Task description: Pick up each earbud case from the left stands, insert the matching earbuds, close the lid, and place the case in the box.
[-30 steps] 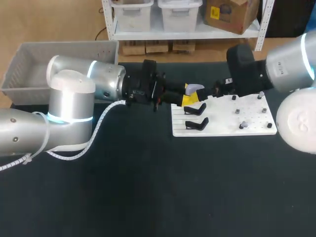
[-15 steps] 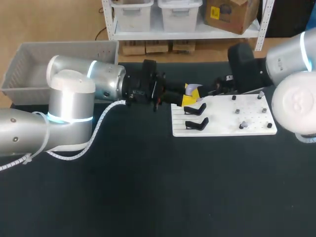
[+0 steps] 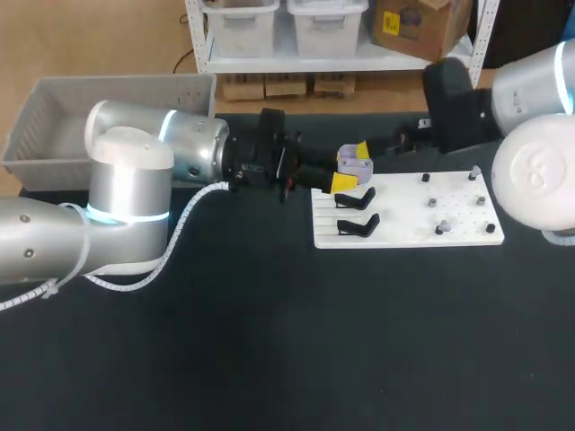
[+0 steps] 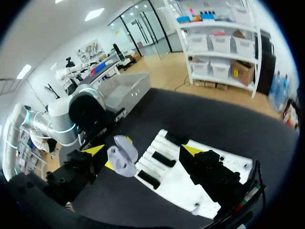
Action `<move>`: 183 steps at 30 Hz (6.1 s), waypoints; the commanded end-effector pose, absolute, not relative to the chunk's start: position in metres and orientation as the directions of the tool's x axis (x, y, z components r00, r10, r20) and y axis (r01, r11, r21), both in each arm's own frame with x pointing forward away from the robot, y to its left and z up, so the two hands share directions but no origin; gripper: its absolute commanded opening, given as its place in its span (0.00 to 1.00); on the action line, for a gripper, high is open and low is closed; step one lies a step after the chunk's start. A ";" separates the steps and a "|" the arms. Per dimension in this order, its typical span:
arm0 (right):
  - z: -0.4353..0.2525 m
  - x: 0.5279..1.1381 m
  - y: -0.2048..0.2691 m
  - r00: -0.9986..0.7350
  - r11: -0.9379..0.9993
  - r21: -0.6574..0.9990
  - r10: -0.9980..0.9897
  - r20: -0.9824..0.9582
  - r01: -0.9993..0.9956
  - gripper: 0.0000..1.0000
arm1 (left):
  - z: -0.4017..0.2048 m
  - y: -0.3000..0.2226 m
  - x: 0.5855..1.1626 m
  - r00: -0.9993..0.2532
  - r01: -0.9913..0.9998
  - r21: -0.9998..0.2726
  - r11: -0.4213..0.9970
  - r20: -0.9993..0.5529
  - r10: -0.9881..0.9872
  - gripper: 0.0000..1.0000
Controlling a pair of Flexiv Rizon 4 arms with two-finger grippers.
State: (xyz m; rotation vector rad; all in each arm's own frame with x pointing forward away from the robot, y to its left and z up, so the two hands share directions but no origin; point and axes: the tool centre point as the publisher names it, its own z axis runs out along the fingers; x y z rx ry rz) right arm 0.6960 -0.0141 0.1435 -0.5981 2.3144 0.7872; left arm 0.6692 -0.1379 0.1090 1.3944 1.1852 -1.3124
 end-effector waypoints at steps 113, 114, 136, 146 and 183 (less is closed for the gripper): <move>0.023 0.752 -0.196 -0.879 0.883 -0.135 -0.464 -0.106 -0.450 0.42 | 0.114 -0.143 0.668 0.085 0.980 0.076 -0.183 -0.995 0.043 0.00; 0.022 0.753 -0.196 -0.880 0.883 -0.134 -0.464 -0.104 -0.450 0.42 | 0.114 -0.143 0.668 0.085 0.980 0.076 -0.183 -0.995 0.043 0.00; 0.012 0.758 -0.201 -0.888 0.888 -0.135 -0.452 -0.081 -0.440 0.34 | 0.114 -0.143 0.668 0.085 0.980 0.076 -0.183 -0.995 0.043 0.00; 0.010 0.757 -0.202 -0.889 0.888 -0.140 -0.451 -0.079 -0.437 0.18 | 0.114 -0.143 0.668 0.085 0.980 0.076 -0.183 -0.995 0.043 0.00; 0.117 0.684 -0.177 -0.941 0.941 -0.061 -0.336 -0.038 -0.333 0.00 | 0.114 -0.143 0.668 0.085 0.980 0.076 -0.183 -0.995 0.043 0.00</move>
